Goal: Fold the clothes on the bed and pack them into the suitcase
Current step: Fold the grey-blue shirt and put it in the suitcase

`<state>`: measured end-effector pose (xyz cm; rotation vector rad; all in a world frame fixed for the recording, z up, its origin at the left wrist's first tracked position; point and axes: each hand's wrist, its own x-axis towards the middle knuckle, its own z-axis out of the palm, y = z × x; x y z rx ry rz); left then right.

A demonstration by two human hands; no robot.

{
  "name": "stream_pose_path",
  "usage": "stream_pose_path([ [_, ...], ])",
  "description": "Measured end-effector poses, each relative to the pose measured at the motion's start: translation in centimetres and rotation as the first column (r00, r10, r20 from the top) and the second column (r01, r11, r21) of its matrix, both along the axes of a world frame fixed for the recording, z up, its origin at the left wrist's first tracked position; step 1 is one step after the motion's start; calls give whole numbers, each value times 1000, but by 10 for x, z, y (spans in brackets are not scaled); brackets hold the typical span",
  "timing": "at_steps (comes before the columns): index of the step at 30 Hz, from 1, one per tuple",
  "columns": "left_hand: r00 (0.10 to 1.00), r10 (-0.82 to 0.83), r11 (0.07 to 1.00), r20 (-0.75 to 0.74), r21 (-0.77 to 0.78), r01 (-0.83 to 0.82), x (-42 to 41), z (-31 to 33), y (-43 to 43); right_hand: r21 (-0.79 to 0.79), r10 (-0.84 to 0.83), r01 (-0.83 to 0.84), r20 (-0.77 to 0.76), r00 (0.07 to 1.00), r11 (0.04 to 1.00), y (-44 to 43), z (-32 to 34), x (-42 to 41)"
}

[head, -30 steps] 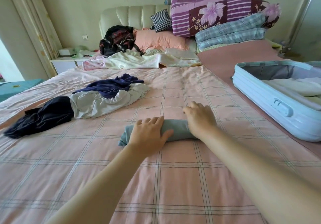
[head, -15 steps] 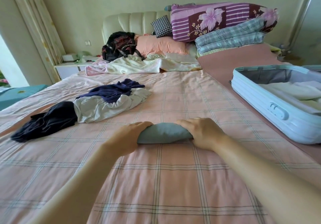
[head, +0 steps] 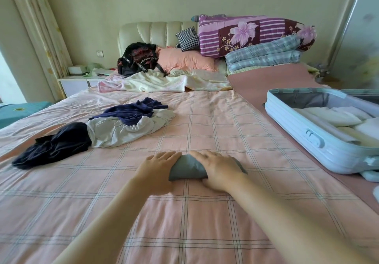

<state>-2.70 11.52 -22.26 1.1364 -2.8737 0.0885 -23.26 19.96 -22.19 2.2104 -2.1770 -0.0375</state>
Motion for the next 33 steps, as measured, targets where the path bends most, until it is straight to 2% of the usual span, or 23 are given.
stream_pose_path([
  [2,996,27,999,-82,40,-24,7,-3,-5,-27,5,-4,13,1000,1000,-2,-3,-7],
  [4,991,36,998,-128,57,-29,13,-4,-9,-77,24,-28,-44,999,997,0,-2,-8],
  [7,991,15,1000,-131,-13,-17,12,3,-5,-152,45,-60,-103,994,987,13,10,-11],
  [13,932,-146,988,-331,-87,124,-48,39,13,-292,-24,-41,-216,976,956,52,68,-69],
  [20,856,-332,942,-397,-189,278,-209,109,19,-465,-187,94,-157,970,880,85,122,-217],
  [23,829,-388,921,-403,-213,327,-294,125,17,-477,-276,169,-162,947,862,90,131,-298],
  [28,829,-432,899,-355,-239,366,-423,132,-6,-423,-443,363,-107,890,830,69,124,-419],
  [33,872,-417,908,-257,-154,389,-521,124,-55,-430,-465,403,-46,884,808,28,111,-503],
])
